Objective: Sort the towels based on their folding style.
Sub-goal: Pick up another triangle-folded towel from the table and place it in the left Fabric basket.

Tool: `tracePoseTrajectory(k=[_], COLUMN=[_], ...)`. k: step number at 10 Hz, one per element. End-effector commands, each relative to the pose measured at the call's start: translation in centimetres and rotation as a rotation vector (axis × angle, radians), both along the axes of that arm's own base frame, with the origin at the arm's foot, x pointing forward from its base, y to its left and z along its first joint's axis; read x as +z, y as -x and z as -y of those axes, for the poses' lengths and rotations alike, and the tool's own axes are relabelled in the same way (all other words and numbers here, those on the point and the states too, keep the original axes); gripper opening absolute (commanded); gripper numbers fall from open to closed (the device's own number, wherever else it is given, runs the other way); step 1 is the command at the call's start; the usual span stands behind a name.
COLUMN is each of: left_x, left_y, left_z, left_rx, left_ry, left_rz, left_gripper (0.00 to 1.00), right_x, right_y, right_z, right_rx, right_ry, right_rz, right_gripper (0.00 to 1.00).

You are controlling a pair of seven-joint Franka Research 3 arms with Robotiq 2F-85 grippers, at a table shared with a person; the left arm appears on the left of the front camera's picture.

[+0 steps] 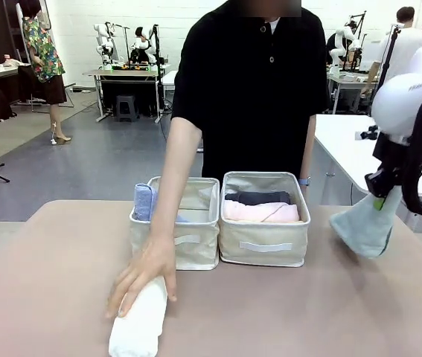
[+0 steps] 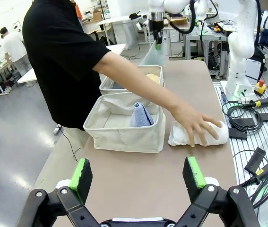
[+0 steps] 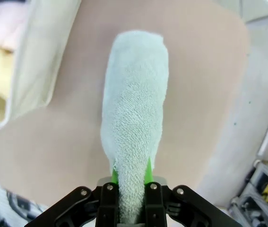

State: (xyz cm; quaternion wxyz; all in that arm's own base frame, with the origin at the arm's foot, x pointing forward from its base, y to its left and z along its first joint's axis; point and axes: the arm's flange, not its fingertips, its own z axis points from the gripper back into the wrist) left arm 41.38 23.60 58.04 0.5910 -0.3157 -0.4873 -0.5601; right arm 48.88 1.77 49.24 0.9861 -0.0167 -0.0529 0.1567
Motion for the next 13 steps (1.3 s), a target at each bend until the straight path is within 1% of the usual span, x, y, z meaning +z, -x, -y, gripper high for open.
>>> tracePoseTrajectory(k=[1, 2, 3, 4, 5, 6, 7, 8, 10, 11, 12, 13], left_x=[-0.1, -0.1, -0.1, -0.1, -0.1, -0.1, -0.1, -0.1, -0.1, -0.1, -0.1, -0.1], left_y=[0.3, 0.3, 0.3, 0.3, 0.3, 0.3, 0.3, 0.3, 0.3, 0.3, 0.3, 0.3], left_z=[0.1, 0.1, 0.1, 0.1, 0.1, 0.1, 0.1, 0.1, 0.1, 0.1, 0.1, 0.1], left_rx=[0.004, 0.004, 0.004, 0.004, 0.004, 0.004, 0.004, 0.004, 0.004, 0.004, 0.004, 0.004], left_ry=[-0.019, -0.019, -0.019, -0.019, -0.019, -0.019, -0.019, -0.019, -0.019, -0.019, -0.019, -0.019], left_rz=[0.000, 0.000, 0.000, 0.000, 0.000, 0.000, 0.000, 0.000, 0.000, 0.000, 0.000, 0.000], left_gripper=[1.00, 1.00, 1.00, 1.00, 1.00, 1.00, 1.00, 1.00, 1.00, 1.00, 1.00, 1.00], right_x=[6.7, 9.5, 11.6, 12.3, 12.2, 11.6, 11.3, 11.2, 11.4, 11.4, 11.7, 12.4], right_y=[7.4, 10.4, 13.0, 14.4, 14.7, 14.4, 14.0, 14.0, 14.1, 14.3, 15.2, 17.4], right_z=[-0.9, -1.0, -1.0, -1.1, -1.2, -1.8, -2.8, -4.5, -7.1, -6.3, -1.6, 3.8], right_rx=[0.165, 0.207, 0.251, 0.273, 0.271, 0.320, 0.357, 0.404, 0.453, 0.434, 0.354, 0.283], right_ry=[-0.002, -0.004, -0.004, 0.002, 0.014, 0.004, -0.020, -0.013, -0.041, -0.036, -0.046, -0.087], right_rz=[0.052, 0.103, 0.131, 0.142, 0.145, 0.096, 0.103, 0.089, 0.083, 0.084, 0.100, 0.127], right_gripper=[0.03, 0.03, 0.03, 0.03, 0.03, 0.03, 0.03, 0.03, 0.03, 0.03, 0.03, 0.03])
